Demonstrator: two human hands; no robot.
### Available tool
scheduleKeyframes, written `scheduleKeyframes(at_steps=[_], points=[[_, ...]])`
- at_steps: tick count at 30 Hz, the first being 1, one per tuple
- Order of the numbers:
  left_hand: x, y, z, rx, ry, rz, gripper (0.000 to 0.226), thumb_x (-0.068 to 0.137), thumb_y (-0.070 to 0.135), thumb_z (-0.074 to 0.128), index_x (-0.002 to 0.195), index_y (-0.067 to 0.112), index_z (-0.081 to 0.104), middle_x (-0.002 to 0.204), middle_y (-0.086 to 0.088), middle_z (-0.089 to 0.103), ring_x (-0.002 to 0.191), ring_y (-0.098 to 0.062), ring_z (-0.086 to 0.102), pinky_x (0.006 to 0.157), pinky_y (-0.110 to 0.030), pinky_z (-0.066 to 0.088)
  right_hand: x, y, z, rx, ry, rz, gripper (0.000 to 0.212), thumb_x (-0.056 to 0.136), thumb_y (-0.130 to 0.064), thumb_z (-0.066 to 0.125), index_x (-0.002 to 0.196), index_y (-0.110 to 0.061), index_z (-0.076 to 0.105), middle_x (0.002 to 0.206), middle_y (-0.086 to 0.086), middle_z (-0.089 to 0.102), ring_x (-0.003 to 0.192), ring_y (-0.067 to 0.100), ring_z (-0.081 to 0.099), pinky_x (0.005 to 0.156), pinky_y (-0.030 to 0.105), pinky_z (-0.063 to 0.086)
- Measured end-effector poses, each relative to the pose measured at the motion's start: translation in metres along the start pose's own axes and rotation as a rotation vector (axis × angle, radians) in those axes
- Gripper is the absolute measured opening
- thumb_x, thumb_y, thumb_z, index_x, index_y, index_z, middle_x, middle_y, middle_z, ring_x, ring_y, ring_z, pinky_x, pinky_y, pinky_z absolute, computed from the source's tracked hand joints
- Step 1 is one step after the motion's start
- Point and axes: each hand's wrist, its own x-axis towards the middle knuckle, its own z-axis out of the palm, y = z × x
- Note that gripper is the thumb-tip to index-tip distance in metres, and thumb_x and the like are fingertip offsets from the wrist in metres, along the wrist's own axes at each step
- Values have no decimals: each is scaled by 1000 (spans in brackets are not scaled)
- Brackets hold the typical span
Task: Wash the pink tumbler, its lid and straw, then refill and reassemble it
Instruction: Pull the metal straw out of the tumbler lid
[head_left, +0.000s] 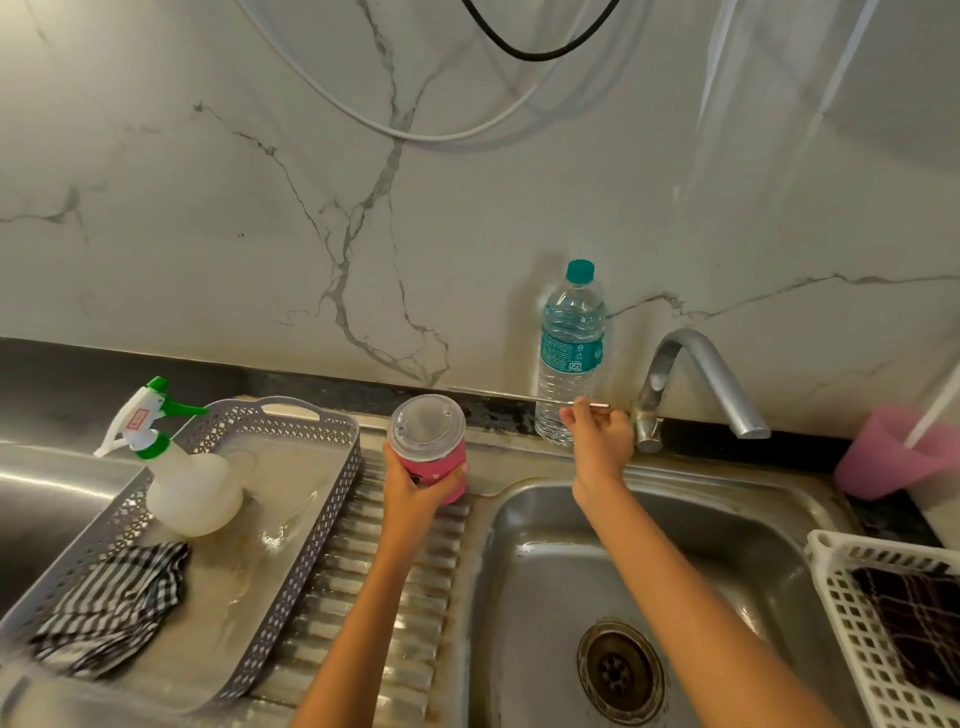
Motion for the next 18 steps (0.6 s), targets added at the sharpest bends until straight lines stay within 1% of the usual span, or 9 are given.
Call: scheduleKeyframes(at_steps=[1, 3, 5, 8, 10, 12, 13, 16, 18], points=[[0, 2, -2, -5, 6, 8, 93, 69, 11, 88, 138, 43, 33, 131, 7, 56, 116, -7, 59, 86, -20, 53, -2, 7, 1, -18, -28, 39, 4, 89, -10, 64, 92, -9, 61, 81, 1, 70, 78, 14, 70, 80, 29, 57], [-1, 6, -4, -12, 18, 23, 93, 70, 9, 87, 137, 42, 34, 131, 6, 56, 116, -8, 59, 85, -18, 53, -5, 24, 5, -26, -73, 106, 9, 86, -4, 65, 95, -5, 62, 88, 8, 70, 82, 19, 70, 71, 22, 56], [-1, 9, -6, -3, 33, 40, 93, 69, 9, 88, 133, 51, 34, 131, 7, 56, 117, -8, 58, 88, -22, 53, -7, 40, 9, -41, -83, 166, 10, 84, 0, 66, 92, -4, 63, 92, 13, 70, 84, 23, 70, 63, 18, 54], [-4, 13, -10, 18, 42, 56, 94, 65, 19, 89, 125, 66, 35, 130, 12, 56, 117, -7, 58, 93, -28, 52, -6, 62, 15, -32, -104, 255, 13, 81, 5, 67, 87, -4, 60, 91, 16, 68, 83, 27, 71, 62, 17, 56], [-6, 13, -11, 33, 40, 62, 95, 66, 16, 90, 122, 69, 36, 130, 12, 57, 117, -6, 58, 92, -27, 52, -5, 75, 20, -60, -110, 275, 16, 78, 8, 68, 83, -5, 60, 87, 16, 68, 79, 29, 71, 65, 22, 58], [-8, 13, -12, 47, 32, 67, 95, 67, 11, 89, 121, 69, 37, 129, 13, 57, 116, -5, 59, 89, -23, 52, -2, 85, 24, -187, -98, 202, 19, 74, 4, 72, 74, -12, 62, 77, 11, 69, 73, 26, 71, 69, 31, 59], [-8, 12, -12, 54, 29, 64, 95, 67, 11, 89, 122, 67, 37, 128, 13, 57, 116, -4, 59, 89, -22, 52, -1, 88, 25, -288, -104, 130, 17, 72, -1, 75, 71, -14, 64, 72, 7, 69, 71, 24, 70, 69, 31, 58], [-8, 10, -11, 67, 19, 39, 93, 64, 14, 89, 127, 57, 37, 129, 11, 57, 116, -7, 59, 87, -20, 53, -1, 91, 26, -509, -182, -48, 9, 72, -13, 78, 74, -13, 70, 69, -2, 67, 68, 15, 63, 59, 12, 42], [-8, 8, -11, 74, 12, 21, 92, 64, 14, 90, 127, 55, 36, 128, 10, 58, 115, -8, 59, 84, -17, 52, 2, 96, 26, -607, -233, -145, 10, 73, -17, 78, 74, -15, 69, 71, -3, 66, 70, 12, 60, 58, 8, 36]])
